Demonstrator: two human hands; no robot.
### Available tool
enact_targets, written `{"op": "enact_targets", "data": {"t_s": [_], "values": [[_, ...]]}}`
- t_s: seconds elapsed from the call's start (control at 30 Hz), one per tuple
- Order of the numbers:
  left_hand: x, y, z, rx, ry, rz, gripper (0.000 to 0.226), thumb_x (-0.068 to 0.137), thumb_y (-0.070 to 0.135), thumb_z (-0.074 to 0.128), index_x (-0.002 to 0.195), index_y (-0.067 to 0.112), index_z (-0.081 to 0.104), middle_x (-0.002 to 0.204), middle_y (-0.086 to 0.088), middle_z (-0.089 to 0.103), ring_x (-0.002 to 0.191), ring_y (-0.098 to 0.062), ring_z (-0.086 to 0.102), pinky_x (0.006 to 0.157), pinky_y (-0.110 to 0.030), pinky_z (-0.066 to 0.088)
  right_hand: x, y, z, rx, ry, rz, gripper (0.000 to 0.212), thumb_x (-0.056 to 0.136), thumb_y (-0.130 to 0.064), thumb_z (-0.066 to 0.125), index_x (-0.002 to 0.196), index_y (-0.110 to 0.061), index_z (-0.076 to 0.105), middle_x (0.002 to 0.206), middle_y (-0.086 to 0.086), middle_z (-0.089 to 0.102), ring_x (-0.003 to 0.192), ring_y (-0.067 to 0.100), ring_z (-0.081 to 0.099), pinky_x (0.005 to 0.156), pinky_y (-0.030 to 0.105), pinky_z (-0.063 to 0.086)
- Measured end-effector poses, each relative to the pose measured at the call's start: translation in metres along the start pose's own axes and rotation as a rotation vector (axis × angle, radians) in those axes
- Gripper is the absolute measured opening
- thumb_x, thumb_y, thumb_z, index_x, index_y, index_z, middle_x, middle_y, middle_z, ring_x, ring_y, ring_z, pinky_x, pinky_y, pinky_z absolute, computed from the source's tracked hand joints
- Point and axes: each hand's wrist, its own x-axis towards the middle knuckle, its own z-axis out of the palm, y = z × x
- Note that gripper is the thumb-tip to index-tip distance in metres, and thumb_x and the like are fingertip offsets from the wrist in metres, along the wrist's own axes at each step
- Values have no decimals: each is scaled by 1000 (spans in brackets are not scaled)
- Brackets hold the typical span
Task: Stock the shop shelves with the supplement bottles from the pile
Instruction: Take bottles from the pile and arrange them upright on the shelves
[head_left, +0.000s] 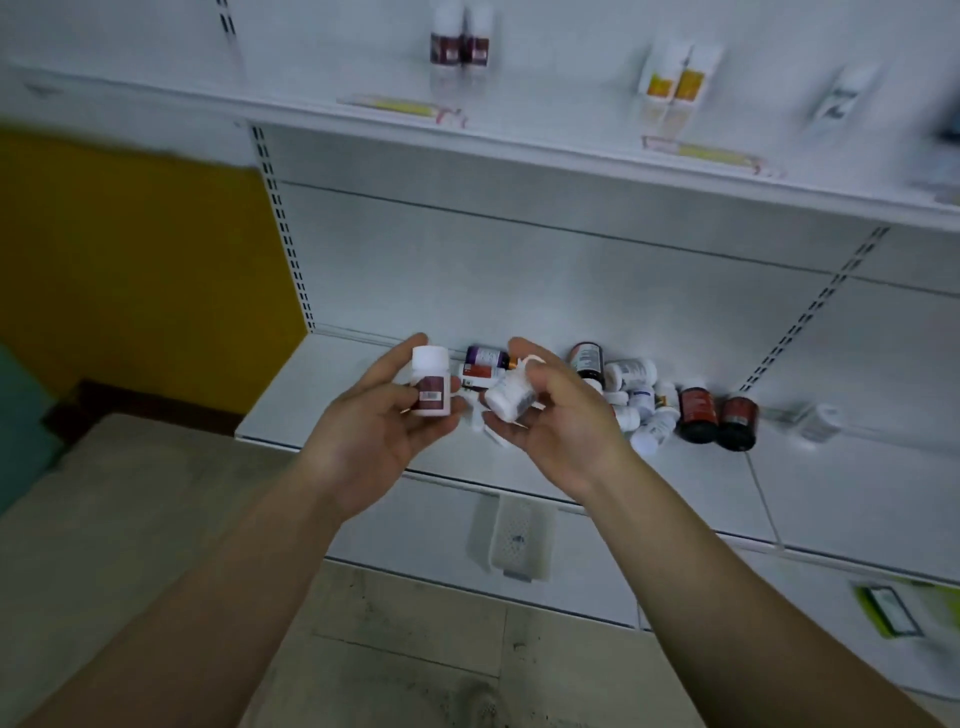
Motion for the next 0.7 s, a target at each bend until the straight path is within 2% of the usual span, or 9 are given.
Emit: {"op": "enact_targets", "data": {"t_s": [0.07,0.17,0.27,0.37,0.47,0.57,0.7], "values": [[-24,15,10,57,-24,30,52,94,-4,31,126,30,53,114,-17,64,100,-31,66,78,-34,58,-25,-10,13,-52,-76,-44,33,95,-2,42,109,-24,62,105,10,55,76,24,65,66,36,55],[-53,32,24,109,-80,76,53,93,-8,28,121,26,57,116,-20,64,104,-34,65,77,-34,58,-54,-22,32,-59,-154,-77,31,94,-2,37,107,-21,58,92,10,65,69,22,66,60,30,48],[-74,42,37,137,-139,132,47,93,-7,31,121,22,55,110,-18,66,94,-29,68,73,-32,58,-73,-35,48,20,-192,-73,29,94,-10,35,99,-11,63,78,11,67,63,21,61,65,32,39],[-86,52,49,177,-158,205,47,90,-11,37,119,20,55,96,-15,64,82,-25,69,70,-31,58,-86,-47,61,79,-237,-83,26,88,-19,45,100,-7,64,76,9,59,58,19,55,62,27,41],[-92,64,66,187,-159,246,49,91,-10,36,119,24,56,96,-16,63,87,-26,68,72,-31,57,-94,-64,68,44,-254,-149,20,92,-17,47,103,-10,63,75,7,55,59,16,55,49,20,46],[-92,75,87,183,-167,287,52,92,-8,35,118,32,56,100,-16,67,97,-28,66,76,-33,57,-98,-87,69,43,-276,-202,20,98,-16,42,104,-16,61,77,8,60,63,19,60,50,22,49],[-81,85,121,161,-210,298,50,94,-5,29,118,29,57,99,-15,71,91,-29,68,78,-34,58,-97,-126,53,-5,-272,-303,26,99,-18,38,108,-25,62,83,10,66,70,20,62,55,25,47]]}}
